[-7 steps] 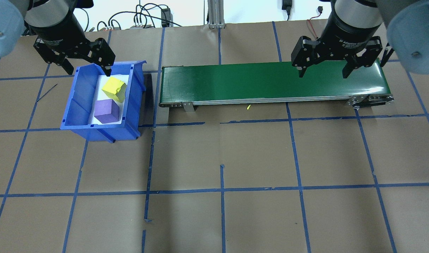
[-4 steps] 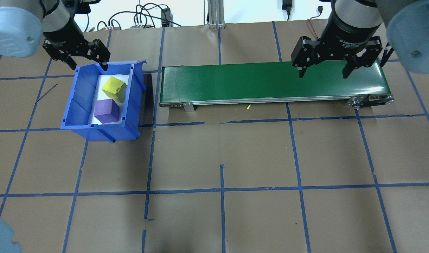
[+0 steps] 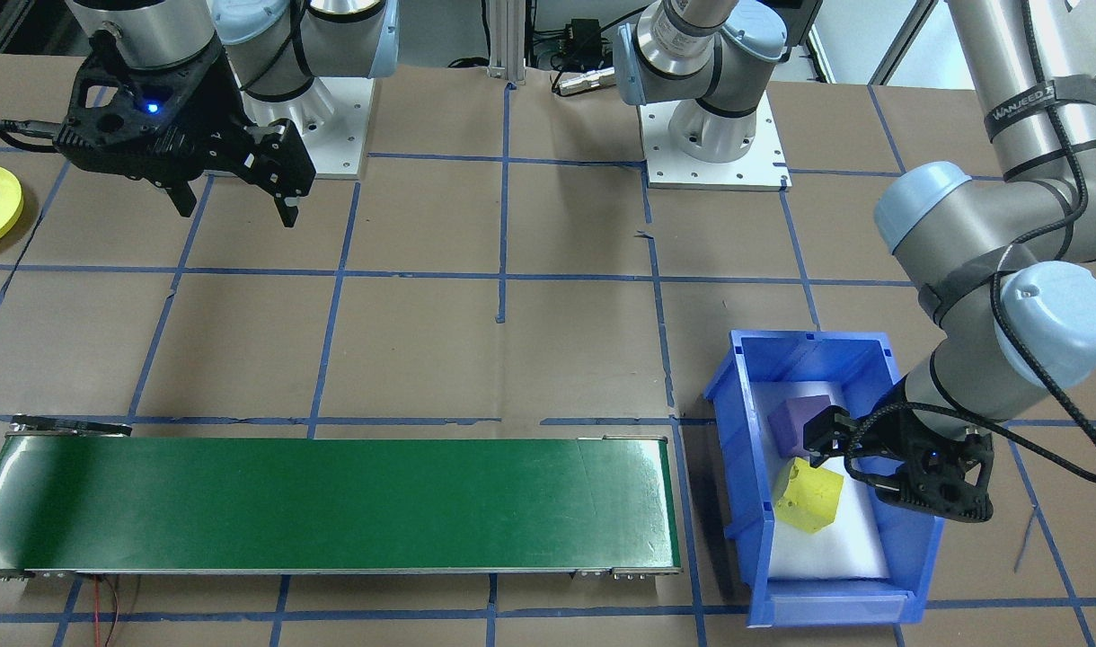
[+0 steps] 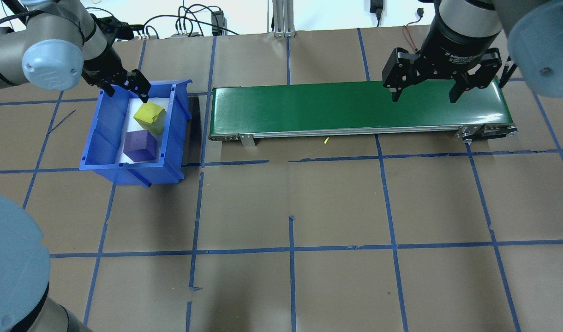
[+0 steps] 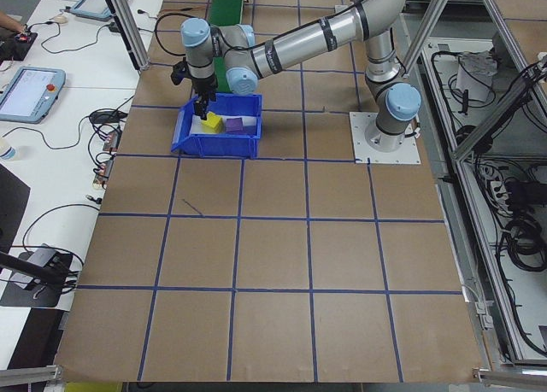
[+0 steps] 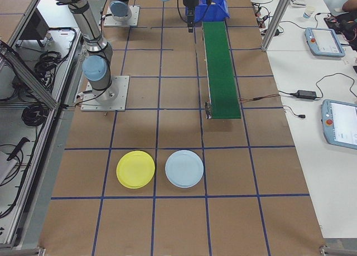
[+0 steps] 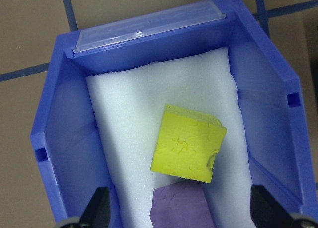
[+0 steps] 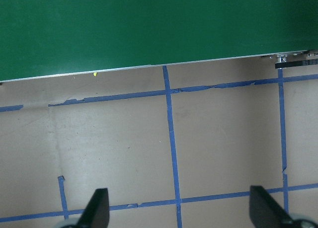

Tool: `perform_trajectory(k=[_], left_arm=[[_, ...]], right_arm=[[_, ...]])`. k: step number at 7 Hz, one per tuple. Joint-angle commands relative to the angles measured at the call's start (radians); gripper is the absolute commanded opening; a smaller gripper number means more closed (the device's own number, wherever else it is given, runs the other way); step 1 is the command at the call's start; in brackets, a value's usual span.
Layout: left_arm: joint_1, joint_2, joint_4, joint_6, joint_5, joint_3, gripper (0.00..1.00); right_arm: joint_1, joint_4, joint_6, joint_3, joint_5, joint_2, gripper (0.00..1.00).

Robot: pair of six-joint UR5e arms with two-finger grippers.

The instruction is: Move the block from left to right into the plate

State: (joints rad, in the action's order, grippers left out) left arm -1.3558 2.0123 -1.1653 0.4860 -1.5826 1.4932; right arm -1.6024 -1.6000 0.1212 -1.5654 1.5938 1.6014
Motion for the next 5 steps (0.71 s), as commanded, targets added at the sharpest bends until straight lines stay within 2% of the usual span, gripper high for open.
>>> perform_trajectory(k=[1,2,5], left_arm=[[0.004,0.026,0.03,0.066,0.01,0.025,0.99],[0.004,0.031,0.032,0.065,0.03,0.045,0.99],[0.007,0.068,0.055,0.068,0.03,0.055,0.96]], right_arm=[[-0.001,0.0,0.0,-0.001,0.0,0.0,1.0],[0.001,0.0,0.0,-0.001,0.0,0.0,1.0],[0.001,0.0,0.0,-0.001,0.0,0.0,1.0]])
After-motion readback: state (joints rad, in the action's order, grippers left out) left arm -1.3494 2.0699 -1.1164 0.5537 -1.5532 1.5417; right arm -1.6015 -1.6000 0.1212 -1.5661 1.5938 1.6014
